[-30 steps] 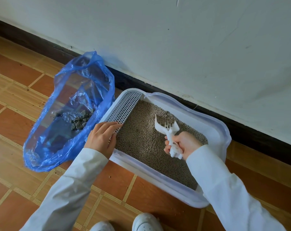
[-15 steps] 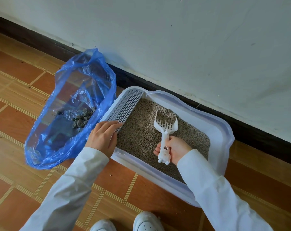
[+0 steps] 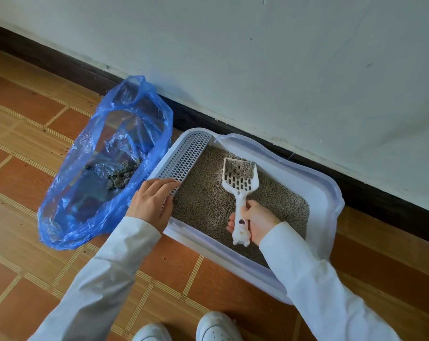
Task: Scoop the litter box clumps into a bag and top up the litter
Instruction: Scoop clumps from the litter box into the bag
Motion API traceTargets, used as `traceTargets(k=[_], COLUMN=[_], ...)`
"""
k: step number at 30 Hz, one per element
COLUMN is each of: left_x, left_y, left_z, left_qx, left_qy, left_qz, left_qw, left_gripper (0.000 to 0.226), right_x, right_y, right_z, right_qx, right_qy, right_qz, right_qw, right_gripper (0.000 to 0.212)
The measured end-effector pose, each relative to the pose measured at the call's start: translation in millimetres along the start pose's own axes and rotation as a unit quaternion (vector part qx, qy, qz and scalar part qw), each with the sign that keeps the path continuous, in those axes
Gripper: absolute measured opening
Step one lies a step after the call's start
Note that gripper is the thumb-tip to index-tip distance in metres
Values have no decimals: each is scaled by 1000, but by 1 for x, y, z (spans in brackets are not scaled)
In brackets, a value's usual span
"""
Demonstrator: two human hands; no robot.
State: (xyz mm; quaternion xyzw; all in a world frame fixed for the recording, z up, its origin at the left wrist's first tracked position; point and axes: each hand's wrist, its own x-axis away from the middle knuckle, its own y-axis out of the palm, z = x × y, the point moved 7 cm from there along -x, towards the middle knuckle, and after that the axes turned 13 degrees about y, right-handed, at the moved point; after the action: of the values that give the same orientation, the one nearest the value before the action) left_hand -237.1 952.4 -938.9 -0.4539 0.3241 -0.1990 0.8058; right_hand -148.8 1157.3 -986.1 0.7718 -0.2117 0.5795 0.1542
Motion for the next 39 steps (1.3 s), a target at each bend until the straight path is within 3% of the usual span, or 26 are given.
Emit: traceTargets(k=[8, 17, 31, 36, 39], left_x=[0, 0, -1, -1, 0], left_y=[0, 4, 5, 1, -4], left_z=[1, -1, -1, -1, 1], left_qx=[1, 5, -2, 2, -1], left_qy=[2, 5, 5, 6, 4], left_qz=[-5, -8, -8, 2, 11], left_qw=[1000, 1000, 1000, 1000, 1000], left_gripper=[38, 36, 36, 35, 37], right_x=[11, 23, 11, 8, 7], right_y=[5, 3, 10, 21, 23], right_z=[-7, -25, -24, -18, -10], right_qx=[-84, -86, -69, -6, 12], right_qy=[34, 32, 24, 70, 72], right_qz=[-123, -169, -119, -26, -24], right_qw=[988, 981, 990, 997, 997], right_gripper=[16, 14, 16, 38, 39])
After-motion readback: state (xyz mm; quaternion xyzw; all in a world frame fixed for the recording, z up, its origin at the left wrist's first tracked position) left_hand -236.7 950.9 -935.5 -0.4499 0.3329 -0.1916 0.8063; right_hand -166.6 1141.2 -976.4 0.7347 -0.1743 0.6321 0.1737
